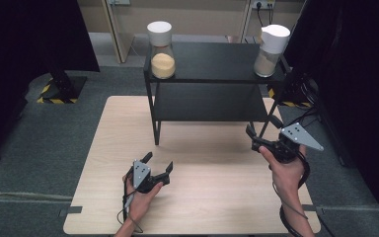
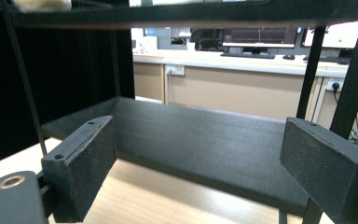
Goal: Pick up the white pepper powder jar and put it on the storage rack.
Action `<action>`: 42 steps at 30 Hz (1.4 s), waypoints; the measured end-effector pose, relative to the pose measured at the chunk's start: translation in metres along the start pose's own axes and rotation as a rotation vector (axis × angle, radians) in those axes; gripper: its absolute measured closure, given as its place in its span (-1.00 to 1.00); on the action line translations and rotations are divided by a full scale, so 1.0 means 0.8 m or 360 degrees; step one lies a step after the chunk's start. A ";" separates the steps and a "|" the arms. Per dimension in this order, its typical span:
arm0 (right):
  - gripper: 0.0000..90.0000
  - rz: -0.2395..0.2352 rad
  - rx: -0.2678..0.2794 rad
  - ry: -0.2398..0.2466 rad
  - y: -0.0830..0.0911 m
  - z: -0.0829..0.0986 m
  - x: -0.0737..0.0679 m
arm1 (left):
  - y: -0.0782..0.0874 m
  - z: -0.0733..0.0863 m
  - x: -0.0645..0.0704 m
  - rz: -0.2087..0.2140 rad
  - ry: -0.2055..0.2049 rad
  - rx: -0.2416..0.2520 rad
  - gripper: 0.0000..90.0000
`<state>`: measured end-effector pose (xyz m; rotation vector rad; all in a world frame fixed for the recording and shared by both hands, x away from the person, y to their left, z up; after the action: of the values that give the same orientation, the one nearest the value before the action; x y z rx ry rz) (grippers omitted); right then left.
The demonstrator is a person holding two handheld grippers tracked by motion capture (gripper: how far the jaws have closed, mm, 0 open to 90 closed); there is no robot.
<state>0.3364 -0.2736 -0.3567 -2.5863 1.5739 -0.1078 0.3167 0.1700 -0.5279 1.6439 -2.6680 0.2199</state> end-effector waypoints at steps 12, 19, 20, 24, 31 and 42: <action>-0.76 -0.0002 -0.0044 -0.0023 0.014 0.028 -0.003 | 0.000 0.000 0.000 -0.0002 -0.0004 0.0001 -0.74; -0.76 -0.0003 -0.0072 -0.0029 0.023 0.046 -0.006 | 0.000 0.000 0.000 -0.0003 -0.0005 0.0001 -0.74; -0.76 -0.0002 -0.0077 -0.0032 0.024 0.048 -0.006 | 0.001 0.000 0.000 -0.0004 -0.0003 0.0003 -0.74; -0.76 0.0000 -0.0091 -0.0035 0.029 0.058 -0.006 | 0.000 0.000 0.000 -0.0003 -0.0006 0.0002 -0.74; -0.76 0.0007 -0.0125 -0.0044 0.038 0.072 -0.006 | 0.000 0.000 0.000 -0.0005 -0.0005 0.0002 -0.74; -0.77 0.0020 -0.0172 -0.0072 0.053 0.098 -0.004 | 0.001 0.000 0.001 -0.0006 -0.0006 0.0005 -0.74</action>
<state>0.3068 -0.2856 -0.4402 -2.6383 1.6231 0.0371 0.3160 0.1697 -0.5282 1.6521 -2.6684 0.2215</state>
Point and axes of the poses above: each handheld gripper's, and its own axes: y roughly backward along the jaws, z roughly out of its underside, x roughly to its right, the point moved 9 cm from there along -y, roughly forward along the jaws, and after that the axes turned 12 degrees about x, right-handed, at the moved point
